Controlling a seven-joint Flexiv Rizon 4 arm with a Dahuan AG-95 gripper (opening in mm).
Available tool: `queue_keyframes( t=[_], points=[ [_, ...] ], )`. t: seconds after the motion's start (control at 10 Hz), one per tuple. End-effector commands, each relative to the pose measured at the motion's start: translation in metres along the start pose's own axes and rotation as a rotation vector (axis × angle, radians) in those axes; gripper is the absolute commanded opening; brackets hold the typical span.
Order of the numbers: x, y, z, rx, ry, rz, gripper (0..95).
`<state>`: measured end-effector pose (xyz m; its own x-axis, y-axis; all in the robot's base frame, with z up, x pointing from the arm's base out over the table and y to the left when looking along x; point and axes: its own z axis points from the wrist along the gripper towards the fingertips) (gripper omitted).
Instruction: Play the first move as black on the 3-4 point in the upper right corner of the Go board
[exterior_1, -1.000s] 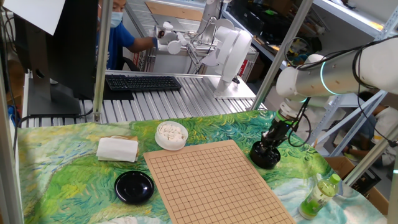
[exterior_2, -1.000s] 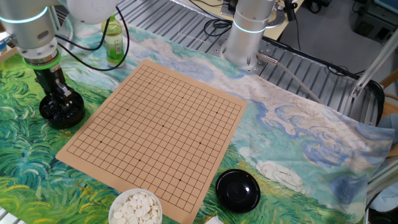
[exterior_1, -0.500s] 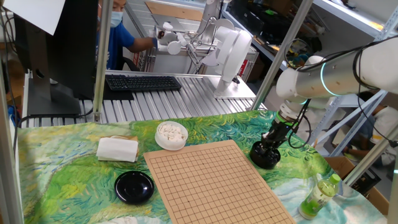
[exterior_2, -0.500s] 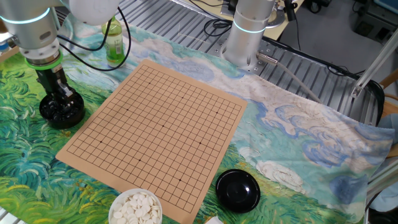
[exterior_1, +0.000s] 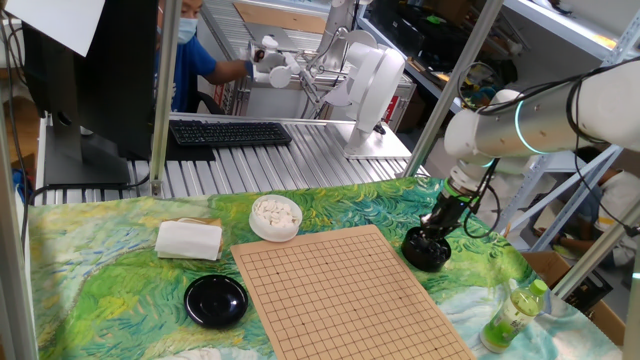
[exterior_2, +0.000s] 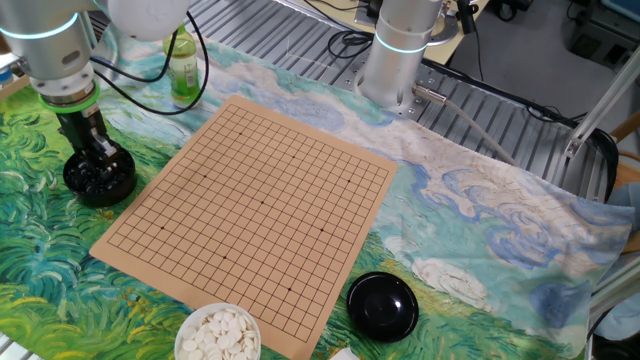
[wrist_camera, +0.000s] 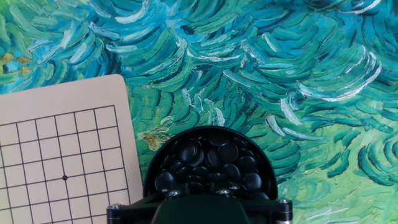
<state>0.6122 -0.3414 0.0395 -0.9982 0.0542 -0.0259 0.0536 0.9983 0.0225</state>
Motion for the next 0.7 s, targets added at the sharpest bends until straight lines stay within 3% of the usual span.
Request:
queue_keyframes(
  t=[0.1,0.5,0.6,0.7],
  points=[
    [0.001,0.000,-0.002,0.002,0.000,0.000,0.0],
    [0.002,-0.002,-0.021,0.020,0.015,-0.002,0.0],
    [0.003,-0.002,-0.020,0.021,0.014,0.001,19.0],
    [0.005,-0.001,-0.019,0.020,0.014,0.002,19.0]
  ],
)
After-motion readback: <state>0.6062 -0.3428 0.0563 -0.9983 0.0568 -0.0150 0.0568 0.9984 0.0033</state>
